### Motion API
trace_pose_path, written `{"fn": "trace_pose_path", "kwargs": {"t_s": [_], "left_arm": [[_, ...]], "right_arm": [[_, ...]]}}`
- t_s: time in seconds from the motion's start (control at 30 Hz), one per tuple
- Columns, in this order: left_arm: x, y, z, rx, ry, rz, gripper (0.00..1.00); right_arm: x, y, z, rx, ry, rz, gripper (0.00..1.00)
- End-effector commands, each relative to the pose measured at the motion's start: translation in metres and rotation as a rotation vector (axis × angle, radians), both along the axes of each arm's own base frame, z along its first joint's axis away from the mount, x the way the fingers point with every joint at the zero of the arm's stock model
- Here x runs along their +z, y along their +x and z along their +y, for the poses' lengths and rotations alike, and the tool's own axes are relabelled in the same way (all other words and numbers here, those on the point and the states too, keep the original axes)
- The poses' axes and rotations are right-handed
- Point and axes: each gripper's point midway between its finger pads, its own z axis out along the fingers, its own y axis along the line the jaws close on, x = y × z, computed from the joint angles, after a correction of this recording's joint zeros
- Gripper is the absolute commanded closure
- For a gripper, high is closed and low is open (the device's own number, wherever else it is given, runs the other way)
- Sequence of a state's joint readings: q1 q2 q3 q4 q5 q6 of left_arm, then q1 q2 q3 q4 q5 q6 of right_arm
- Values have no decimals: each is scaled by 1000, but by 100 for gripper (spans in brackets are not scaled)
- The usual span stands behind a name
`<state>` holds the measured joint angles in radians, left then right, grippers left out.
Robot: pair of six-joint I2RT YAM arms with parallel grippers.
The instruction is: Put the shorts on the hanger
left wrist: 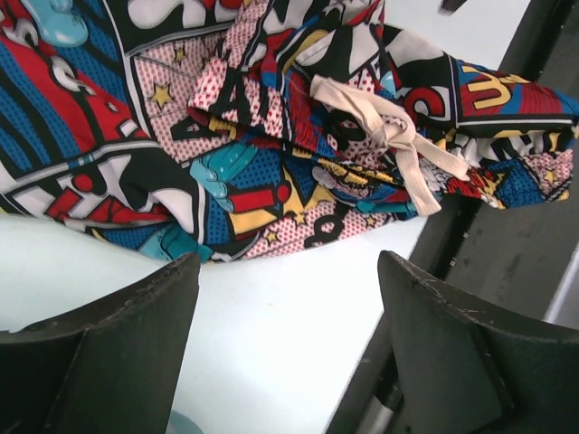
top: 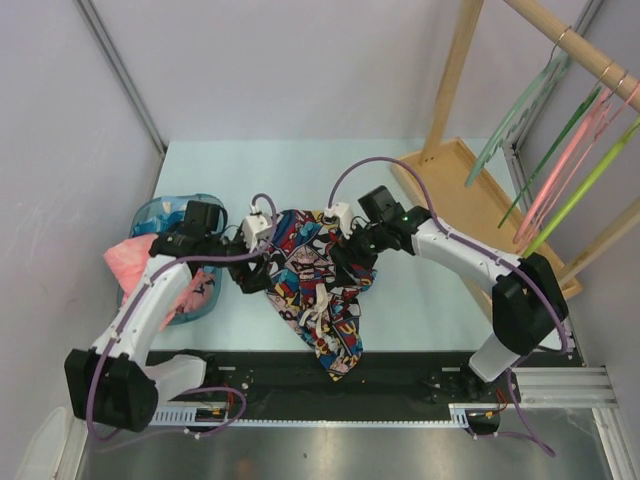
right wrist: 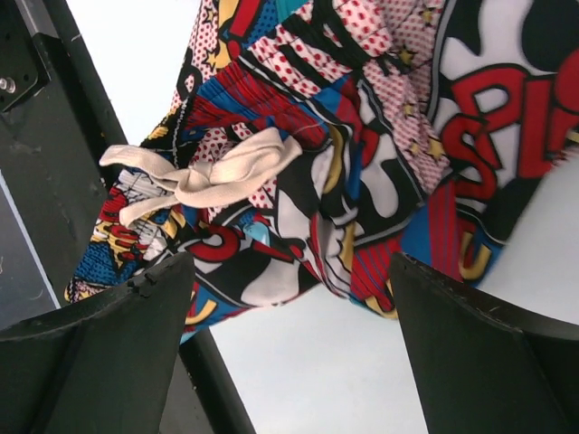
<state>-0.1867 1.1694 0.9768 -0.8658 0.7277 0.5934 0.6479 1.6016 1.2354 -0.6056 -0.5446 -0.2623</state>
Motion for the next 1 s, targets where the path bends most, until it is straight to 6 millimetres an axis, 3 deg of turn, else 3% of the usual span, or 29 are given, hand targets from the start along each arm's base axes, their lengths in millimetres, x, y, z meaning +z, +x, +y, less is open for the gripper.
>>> {"fn": "trace_pose_path", "kwargs": {"t_s": [0.0, 0.1, 0.13, 0.2, 0.23, 0.3, 0.33, 0.37, 0.4, 0.43, 0.47, 0.53, 0.57, 0.6, 0.63, 0.77, 0.97], "left_arm": [[19, -10, -8, -121, -75, -218, 16], [11, -25, -6, -176, -60, -211, 16], [9, -28, -5, -190, -57, -204, 16], [6, -33, -5, -196, -58, -181, 18], [7, -33, -5, -195, -58, -185, 18], [9, -31, -4, -194, -53, -214, 18], [11, -29, -2, -177, -43, -229, 18], [12, -28, -2, -168, -39, -237, 18], [13, -26, -1, -156, -34, -244, 18], [12, -24, 2, -140, -16, -251, 18], [11, -23, 4, -132, -5, -247, 18], [9, -23, 8, -114, 18, -245, 18], [7, -23, 10, -104, 23, -240, 18], [8, -24, 10, -92, 22, -235, 19], [4, -25, 12, -83, 30, -228, 19], [3, -33, 15, -54, 31, -229, 19], [1, -37, 22, -15, 54, -256, 18]], "right_arm": [[-10, 11, 19, 6, 39, -35, 7], [5, 30, 33, 43, 86, -115, 7], [2, 33, 39, 69, 90, -121, 8], [20, 41, 56, 143, 144, -178, 9], [14, 45, 62, 203, 145, -207, 13], [27, 46, 75, 316, 186, -237, 18], [14, 49, 80, 388, 178, -257, 23], [12, 40, 81, 442, 187, -222, 25], [23, 46, 89, 479, 208, -260, 27], [7, 47, 93, 550, 199, -275, 32], [3, 38, 91, 590, 191, -240, 34], [3, 41, 98, 680, 191, -296, 38], [-16, 34, 94, 710, 161, -234, 39], [-20, 31, 95, 737, 153, -228, 40], [-19, 34, 98, 753, 151, -244, 41], [-50, 37, 96, 824, 91, -251, 40], [-68, 30, 99, 836, 78, -223, 40]]}}
